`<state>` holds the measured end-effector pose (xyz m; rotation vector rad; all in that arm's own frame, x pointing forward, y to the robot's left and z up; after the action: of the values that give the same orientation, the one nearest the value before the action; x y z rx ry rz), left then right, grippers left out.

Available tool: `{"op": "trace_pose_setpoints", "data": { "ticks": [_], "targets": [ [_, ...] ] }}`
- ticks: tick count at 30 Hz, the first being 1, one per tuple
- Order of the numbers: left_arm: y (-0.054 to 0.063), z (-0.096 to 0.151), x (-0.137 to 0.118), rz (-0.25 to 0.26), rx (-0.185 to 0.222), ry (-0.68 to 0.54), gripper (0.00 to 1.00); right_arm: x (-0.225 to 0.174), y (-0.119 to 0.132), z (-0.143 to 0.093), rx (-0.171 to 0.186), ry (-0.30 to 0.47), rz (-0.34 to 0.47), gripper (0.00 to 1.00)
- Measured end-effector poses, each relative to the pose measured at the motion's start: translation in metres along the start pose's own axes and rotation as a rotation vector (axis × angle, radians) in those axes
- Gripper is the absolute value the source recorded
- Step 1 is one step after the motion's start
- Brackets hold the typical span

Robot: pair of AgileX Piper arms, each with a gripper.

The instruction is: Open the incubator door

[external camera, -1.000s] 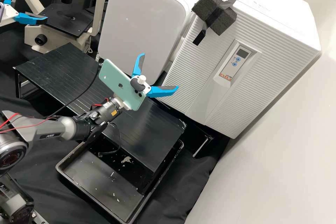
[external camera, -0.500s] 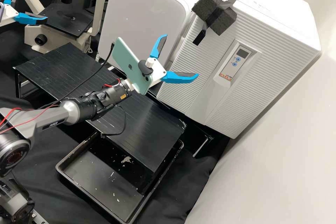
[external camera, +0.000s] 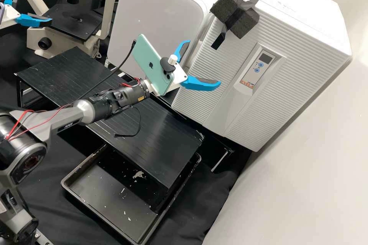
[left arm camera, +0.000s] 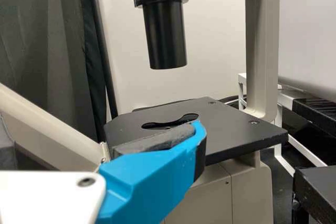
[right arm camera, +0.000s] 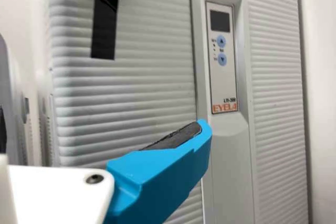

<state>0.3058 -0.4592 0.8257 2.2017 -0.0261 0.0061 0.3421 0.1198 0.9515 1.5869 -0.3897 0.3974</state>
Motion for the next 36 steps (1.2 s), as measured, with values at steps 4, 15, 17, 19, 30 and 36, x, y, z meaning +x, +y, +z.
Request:
{"op": "trace_pose_setpoints", "data": {
  "ticks": [4, 15, 17, 19, 30, 36],
  "targets": [
    [0.000, 0.000, 0.000, 0.000, 0.000, 0.000, 1.00, 0.000, 0.001, 0.003, 0.008, -0.032, 0.012, 1.00],
    [0.000, 0.000, 0.000, 0.000, 0.000, 0.000, 1.00, 0.000, 0.002, 0.005, -0.009, -0.047, 0.018, 1.00],
    [0.000, 0.000, 0.000, 0.000, 0.000, 0.000, 1.00, 0.001, 0.003, 0.007, -0.004, -0.057, 0.026, 1.00],
    [0.000, 0.000, 0.000, 0.000, 0.000, 0.000, 1.00, 0.001, 0.004, 0.009, 0.008, -0.070, 0.032, 1.00],
    [0.000, 0.000, 0.000, 0.000, 0.000, 0.000, 1.00, 0.003, 0.009, 0.013, 0.010, -0.092, 0.039, 1.00],
    [0.000, 0.000, 0.000, 0.000, 0.000, 0.000, 1.00, 0.004, 0.009, 0.013, 0.009, -0.093, 0.036, 1.00]
  ]
}}
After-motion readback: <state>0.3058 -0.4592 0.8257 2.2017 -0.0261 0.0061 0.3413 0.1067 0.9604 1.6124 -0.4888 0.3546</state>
